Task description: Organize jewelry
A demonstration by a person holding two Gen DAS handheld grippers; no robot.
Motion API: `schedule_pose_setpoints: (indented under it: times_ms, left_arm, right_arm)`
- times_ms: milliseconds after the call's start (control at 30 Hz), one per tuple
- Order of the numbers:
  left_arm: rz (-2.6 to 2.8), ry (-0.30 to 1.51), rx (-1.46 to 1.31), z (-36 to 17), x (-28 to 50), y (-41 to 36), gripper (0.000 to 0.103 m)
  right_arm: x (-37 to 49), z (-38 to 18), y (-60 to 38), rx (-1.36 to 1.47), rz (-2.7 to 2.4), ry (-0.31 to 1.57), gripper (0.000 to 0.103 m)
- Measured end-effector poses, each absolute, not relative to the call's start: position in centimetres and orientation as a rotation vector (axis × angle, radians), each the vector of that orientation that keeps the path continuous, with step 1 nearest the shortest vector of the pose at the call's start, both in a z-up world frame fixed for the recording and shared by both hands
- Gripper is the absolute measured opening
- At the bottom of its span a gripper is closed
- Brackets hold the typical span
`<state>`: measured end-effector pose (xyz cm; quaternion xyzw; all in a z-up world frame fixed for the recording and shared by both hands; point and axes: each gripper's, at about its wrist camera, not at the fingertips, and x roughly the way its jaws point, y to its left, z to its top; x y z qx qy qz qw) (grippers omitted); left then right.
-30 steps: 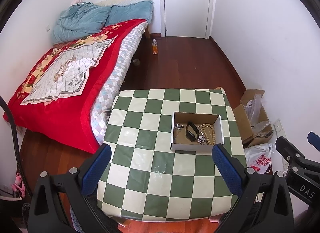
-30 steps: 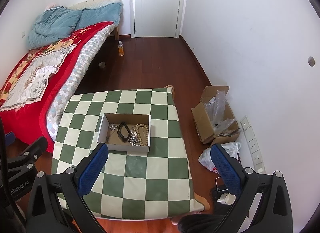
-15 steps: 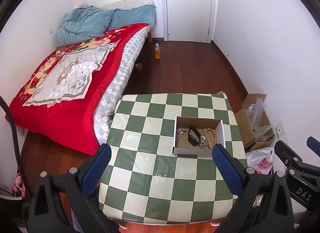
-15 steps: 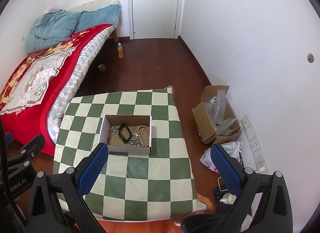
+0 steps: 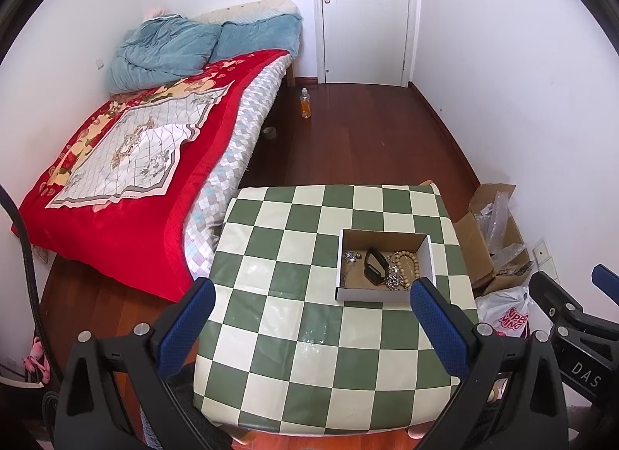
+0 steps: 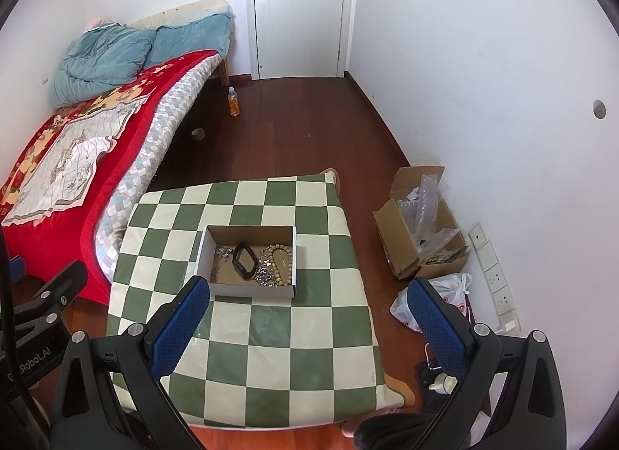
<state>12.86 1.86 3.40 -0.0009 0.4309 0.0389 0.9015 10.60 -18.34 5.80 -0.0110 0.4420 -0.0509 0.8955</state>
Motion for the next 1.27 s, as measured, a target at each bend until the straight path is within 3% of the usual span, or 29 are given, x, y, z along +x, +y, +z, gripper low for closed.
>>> schedule_pose_setpoints:
  times_ms: [1267]
  left_arm:
    - [0.072,0.880,-0.003,3.73,12.39,1.61,0.103]
  right_arm:
    - [10.43,6.05,-18.34,-0.027,-0.106,0.915,0.103]
